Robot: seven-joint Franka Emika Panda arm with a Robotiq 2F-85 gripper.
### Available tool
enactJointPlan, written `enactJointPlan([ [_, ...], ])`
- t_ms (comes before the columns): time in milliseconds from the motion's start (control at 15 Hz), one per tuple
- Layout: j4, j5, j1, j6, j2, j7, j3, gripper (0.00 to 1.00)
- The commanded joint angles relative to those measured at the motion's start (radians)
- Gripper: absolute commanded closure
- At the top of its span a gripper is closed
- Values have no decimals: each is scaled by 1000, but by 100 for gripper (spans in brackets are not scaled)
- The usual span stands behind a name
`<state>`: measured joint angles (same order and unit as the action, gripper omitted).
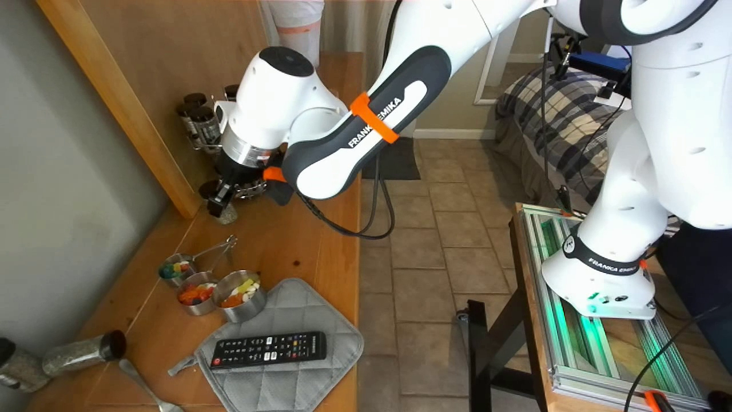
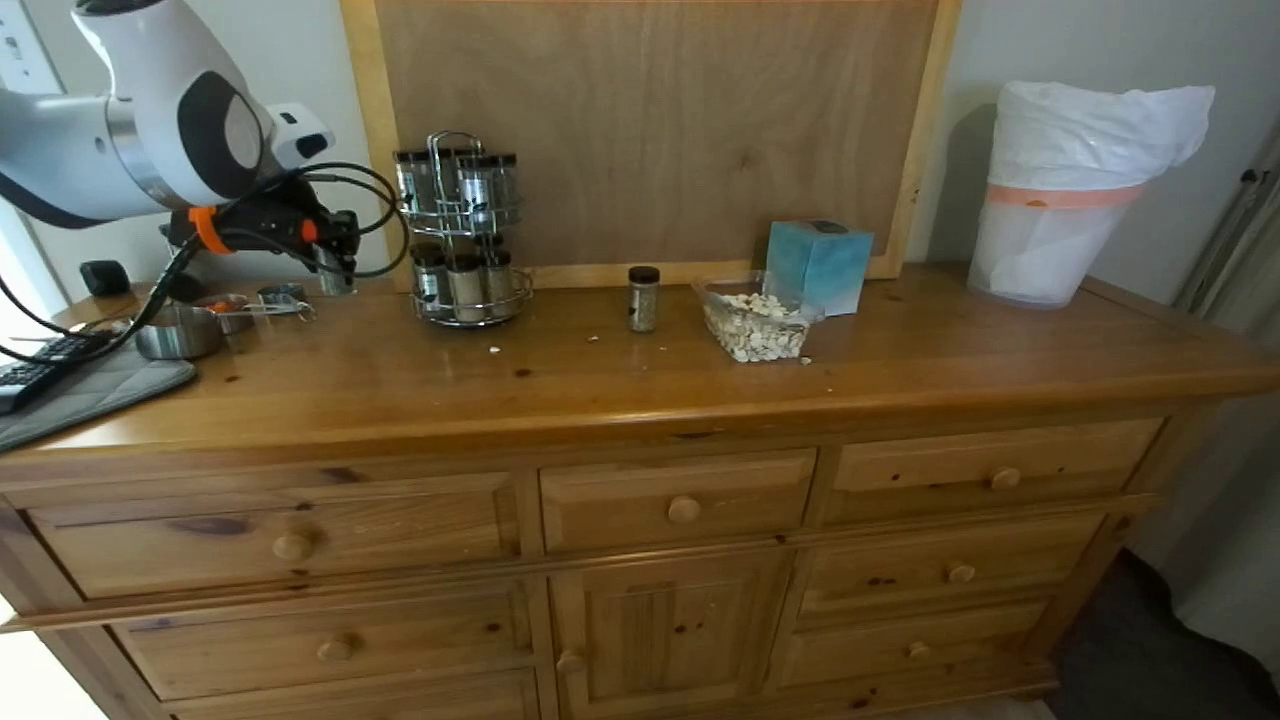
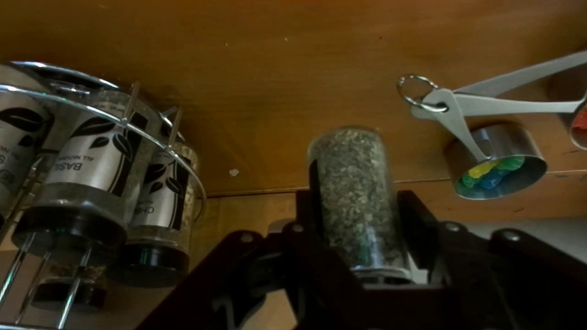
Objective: Pick up one bottle of spice from the top rack of the circular spice rack and put it on the table
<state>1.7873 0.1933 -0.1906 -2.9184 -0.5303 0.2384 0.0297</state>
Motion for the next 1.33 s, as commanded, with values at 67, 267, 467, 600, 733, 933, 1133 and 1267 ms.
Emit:
enactJointPlan([
  [67,21,-8,-27,-85,-23,-24,49,77],
  [267,30,-30,-8,-117,-37,-50,30,77],
  [467,31,-38,-1,-144,-53,-64,22,77],
  [600,32,-41,1,-151,-58,-73,19,77],
  [733,33,-39,-2,-151,-62,-82,24,77],
  [933,38,-40,7,-155,-60,-100,15,77],
  [1133,40,-48,13,-149,-59,-104,9,77],
  [1267,42,-59,25,-142,-57,-110,-8,26],
])
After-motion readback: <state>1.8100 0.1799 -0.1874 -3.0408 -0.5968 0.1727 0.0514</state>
